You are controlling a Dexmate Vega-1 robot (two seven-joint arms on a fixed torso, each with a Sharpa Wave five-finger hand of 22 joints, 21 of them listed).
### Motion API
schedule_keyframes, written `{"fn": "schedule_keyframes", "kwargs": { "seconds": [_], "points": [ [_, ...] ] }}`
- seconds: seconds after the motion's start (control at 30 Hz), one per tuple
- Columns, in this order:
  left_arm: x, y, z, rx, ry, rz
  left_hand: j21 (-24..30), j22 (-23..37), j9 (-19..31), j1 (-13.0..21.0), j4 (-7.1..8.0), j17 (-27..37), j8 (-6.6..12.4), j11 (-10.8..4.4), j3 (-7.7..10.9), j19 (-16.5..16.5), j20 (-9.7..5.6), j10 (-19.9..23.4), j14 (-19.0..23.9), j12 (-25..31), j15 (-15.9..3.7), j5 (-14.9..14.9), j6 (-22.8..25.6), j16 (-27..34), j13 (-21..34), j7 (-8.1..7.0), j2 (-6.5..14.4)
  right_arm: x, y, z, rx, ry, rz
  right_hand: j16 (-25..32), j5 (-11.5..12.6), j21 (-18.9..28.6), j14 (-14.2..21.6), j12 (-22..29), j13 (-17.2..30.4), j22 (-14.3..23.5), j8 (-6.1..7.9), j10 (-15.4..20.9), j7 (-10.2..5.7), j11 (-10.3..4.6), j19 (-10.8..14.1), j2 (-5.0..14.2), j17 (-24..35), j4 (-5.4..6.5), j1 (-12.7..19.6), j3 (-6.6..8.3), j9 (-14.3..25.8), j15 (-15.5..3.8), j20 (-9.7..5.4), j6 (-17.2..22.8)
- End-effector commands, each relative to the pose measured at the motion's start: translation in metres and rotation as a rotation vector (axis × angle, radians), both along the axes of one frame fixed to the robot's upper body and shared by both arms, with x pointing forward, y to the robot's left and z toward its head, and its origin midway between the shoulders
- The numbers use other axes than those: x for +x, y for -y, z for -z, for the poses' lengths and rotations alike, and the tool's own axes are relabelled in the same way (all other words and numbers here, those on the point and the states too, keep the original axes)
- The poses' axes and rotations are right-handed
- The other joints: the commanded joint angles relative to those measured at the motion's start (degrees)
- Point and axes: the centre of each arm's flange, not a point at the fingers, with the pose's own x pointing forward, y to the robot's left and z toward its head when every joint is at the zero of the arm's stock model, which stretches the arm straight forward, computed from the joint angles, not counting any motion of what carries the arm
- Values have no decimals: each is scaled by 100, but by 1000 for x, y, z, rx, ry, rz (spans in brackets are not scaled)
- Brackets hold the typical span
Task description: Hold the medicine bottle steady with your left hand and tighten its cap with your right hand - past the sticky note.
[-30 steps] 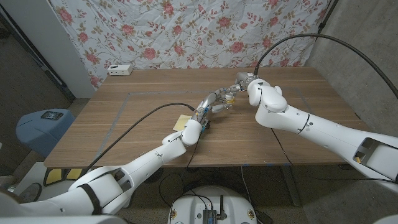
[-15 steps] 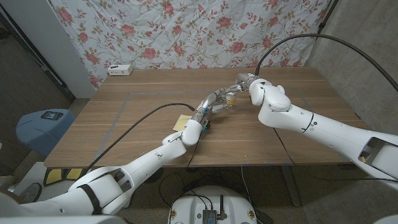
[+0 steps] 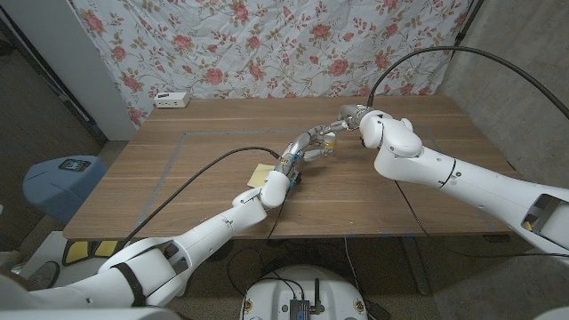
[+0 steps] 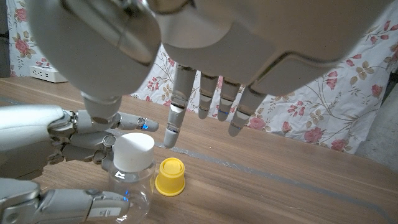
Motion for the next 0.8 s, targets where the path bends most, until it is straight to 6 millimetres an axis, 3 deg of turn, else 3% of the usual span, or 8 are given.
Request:
{"fn": "schedule_keyframes", "kwargs": {
  "seconds": [0.03, 0.5, 0.8],
  "points": [
    [-1, 2, 1, 3, 0, 1, -2, 13, 14, 18, -23, 4, -14, -179, 23, -25, -716, 216, 16, 21, -488, 47, -4, 18, 16, -37, 25, -4, -1, 1, -13, -89, -54, -39, 37, -10, -154, 2, 8, 7, -85, -194, -18, -1, -95, 99, 10, -100, 145, 69, 40, 41, 33, -295],
    [1, 1, -1, 1, 0, -6, -2, 13, 14, 25, -21, 7, -12, -186, 19, -27, -721, 221, 20, 23, -496, 47, 1, 24, 16, -41, 28, -4, 0, -5, -34, -147, -79, -32, 133, 2, -505, 8, 8, 5, -183, -717, 20, 49, -281, 213, 4, -335, 593, 299, 81, 134, 77, -1054],
    [2, 0, -1, 1, -3, -10, -3, 13, 14, 25, -21, 5, -14, -193, 13, -32, -721, 232, 13, 26, -491, 46, -2, 20, 16, -45, 20, -2, -3, -8, -57, -165, -77, -23, 195, 13, -639, 21, 8, 2, -195, -937, -76, 22, -315, 221, 0, -435, 975, 464, 53, 162, 82, -1454]
  ]
}}
